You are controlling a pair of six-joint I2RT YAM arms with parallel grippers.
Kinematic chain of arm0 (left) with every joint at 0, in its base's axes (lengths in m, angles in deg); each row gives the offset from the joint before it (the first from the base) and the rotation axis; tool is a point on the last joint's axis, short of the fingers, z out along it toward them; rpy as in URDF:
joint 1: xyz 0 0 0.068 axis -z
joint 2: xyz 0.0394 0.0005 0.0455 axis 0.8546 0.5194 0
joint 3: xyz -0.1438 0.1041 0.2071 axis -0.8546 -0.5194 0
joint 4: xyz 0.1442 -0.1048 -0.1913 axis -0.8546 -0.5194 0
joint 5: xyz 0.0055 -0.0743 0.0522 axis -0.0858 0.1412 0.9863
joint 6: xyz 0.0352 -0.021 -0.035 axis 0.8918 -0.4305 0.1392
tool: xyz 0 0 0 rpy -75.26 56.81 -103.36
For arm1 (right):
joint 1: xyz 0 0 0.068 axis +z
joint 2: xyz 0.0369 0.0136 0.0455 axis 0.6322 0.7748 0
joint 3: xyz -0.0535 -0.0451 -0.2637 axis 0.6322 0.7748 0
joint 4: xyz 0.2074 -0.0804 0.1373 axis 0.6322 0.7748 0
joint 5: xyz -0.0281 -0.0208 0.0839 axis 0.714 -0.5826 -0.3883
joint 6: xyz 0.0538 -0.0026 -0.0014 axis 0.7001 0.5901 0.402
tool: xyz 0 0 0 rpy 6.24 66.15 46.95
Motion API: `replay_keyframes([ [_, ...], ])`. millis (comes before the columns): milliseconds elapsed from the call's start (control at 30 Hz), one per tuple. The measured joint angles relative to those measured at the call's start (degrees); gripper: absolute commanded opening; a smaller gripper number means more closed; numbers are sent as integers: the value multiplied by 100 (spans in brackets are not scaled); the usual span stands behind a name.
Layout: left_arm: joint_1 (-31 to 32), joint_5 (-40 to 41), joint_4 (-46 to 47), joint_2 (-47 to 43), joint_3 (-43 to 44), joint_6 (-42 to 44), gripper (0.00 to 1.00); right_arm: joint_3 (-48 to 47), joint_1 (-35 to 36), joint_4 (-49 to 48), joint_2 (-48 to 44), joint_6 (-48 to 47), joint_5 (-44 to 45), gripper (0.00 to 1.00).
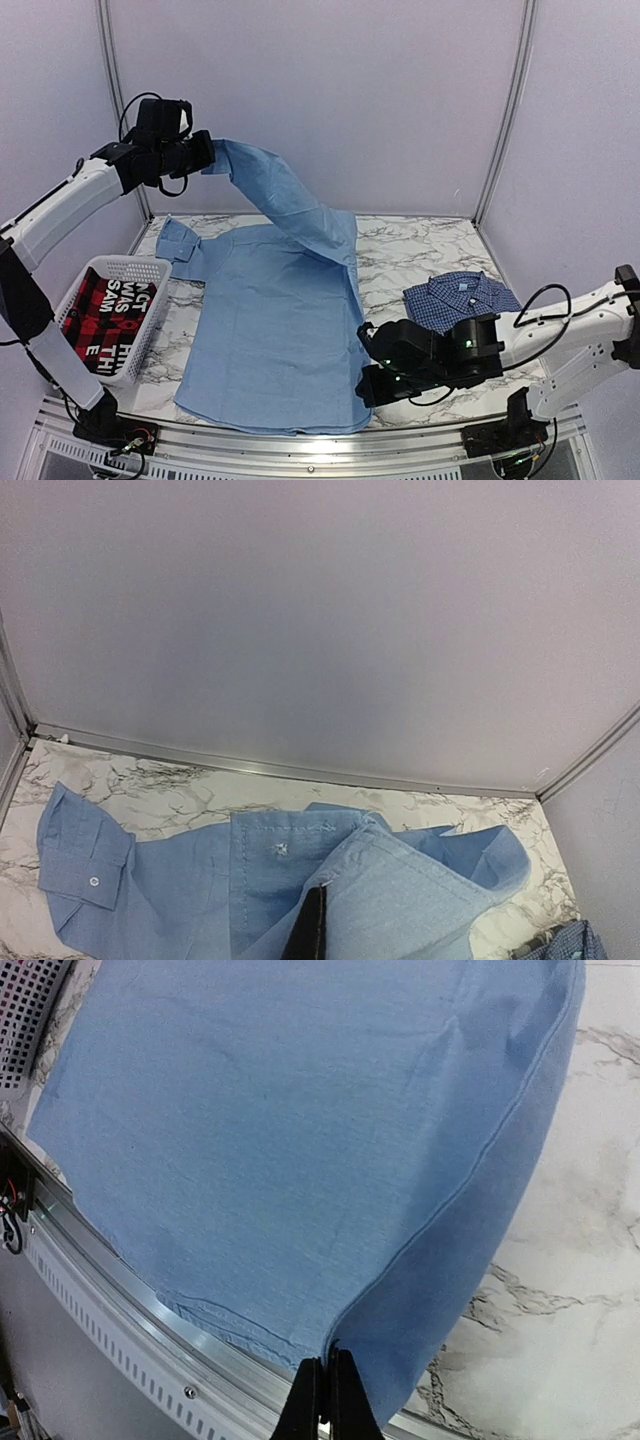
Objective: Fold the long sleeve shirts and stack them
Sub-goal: Pick up the flattened shirt from the center of the board, then fold the flattened shirt at the center of the board.
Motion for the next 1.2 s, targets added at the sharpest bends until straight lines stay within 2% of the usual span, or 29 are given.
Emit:
replay_keyframes([
  [433, -1207, -302, -463, 2, 0, 146, 0, -1408, 31, -673, 1891, -780, -581, 0],
  [667, -1416, -428, -555, 2, -107, 157, 0, -1808, 35, -1034, 2771, -1001, -1027, 0],
  [1200, -1443, -638, -599, 9, -164, 157, 0, -1812, 35, -1237, 2931, -1106, -1268, 0],
])
